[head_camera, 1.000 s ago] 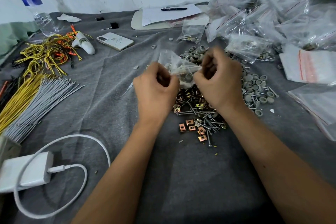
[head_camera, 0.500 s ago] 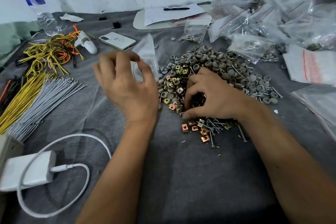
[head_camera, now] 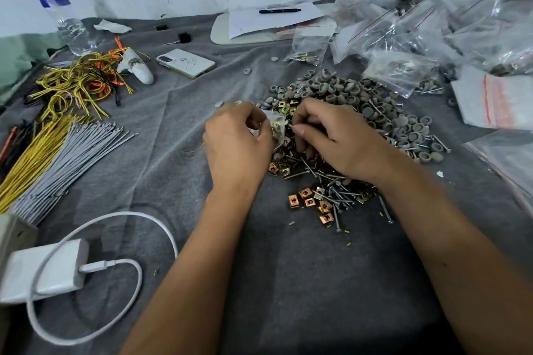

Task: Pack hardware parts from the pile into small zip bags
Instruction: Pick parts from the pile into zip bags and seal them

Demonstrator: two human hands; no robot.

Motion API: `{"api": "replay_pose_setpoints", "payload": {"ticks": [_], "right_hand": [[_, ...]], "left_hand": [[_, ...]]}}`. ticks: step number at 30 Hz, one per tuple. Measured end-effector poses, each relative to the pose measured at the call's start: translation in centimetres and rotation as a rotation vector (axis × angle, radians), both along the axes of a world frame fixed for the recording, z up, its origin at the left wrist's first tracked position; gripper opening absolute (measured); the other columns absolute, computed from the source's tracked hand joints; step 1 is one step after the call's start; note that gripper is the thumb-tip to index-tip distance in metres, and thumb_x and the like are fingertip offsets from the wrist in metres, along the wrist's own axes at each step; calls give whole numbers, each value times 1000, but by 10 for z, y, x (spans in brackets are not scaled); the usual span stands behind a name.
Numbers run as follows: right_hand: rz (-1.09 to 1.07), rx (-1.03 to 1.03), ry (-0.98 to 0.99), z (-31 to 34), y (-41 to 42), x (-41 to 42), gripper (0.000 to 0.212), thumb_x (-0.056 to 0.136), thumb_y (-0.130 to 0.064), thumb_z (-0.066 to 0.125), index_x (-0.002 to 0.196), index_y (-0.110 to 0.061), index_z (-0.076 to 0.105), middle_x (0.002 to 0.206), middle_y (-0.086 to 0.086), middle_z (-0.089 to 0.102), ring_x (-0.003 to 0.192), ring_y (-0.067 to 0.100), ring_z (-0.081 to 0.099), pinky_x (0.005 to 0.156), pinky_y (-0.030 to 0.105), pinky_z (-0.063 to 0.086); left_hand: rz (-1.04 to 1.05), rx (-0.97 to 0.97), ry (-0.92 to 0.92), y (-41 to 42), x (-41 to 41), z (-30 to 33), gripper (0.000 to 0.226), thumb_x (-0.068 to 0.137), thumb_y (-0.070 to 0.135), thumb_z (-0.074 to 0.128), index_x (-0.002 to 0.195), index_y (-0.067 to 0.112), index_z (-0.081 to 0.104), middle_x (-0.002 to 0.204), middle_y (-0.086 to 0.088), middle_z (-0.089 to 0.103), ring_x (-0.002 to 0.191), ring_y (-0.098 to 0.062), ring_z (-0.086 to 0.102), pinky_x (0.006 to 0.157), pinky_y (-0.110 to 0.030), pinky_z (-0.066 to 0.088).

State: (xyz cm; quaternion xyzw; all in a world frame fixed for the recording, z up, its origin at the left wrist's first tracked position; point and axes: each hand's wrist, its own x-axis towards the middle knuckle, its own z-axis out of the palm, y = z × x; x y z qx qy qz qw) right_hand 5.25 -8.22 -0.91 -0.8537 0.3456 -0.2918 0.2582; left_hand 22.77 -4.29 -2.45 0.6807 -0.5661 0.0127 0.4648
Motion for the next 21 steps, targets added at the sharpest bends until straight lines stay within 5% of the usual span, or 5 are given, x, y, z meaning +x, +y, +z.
{"api": "replay_pose_setpoints", "payload": {"ticks": [5,15,21], "right_hand": [[-92,-189,-83,-2,1,7,7,93,-13,73,99,-14,75,91,-7,73,85,3,66,80,21,52],[-224,-312,-102,-2,1,7,11,78,-13,87,86,-13,79,78,-16,59,69,-9,52,70,8,42],[-205,-309,-134,-5,2,11,16,84,-15,84,99,-10,81,93,0,72,82,7,63,78,14,47]], "left_hand": [[-89,-21,288,-3,-5,-3,12,83,15,77,75,23,76,60,10,64,59,-3,60,59,-18,45],[-146,-2,653,-10,-7,-13,4,77,24,79,80,22,81,55,11,61,55,-8,56,65,-31,47],[-101,-20,701,-12,-5,-13,4,78,24,79,79,21,80,66,-1,72,65,-21,69,68,-43,59]]}}
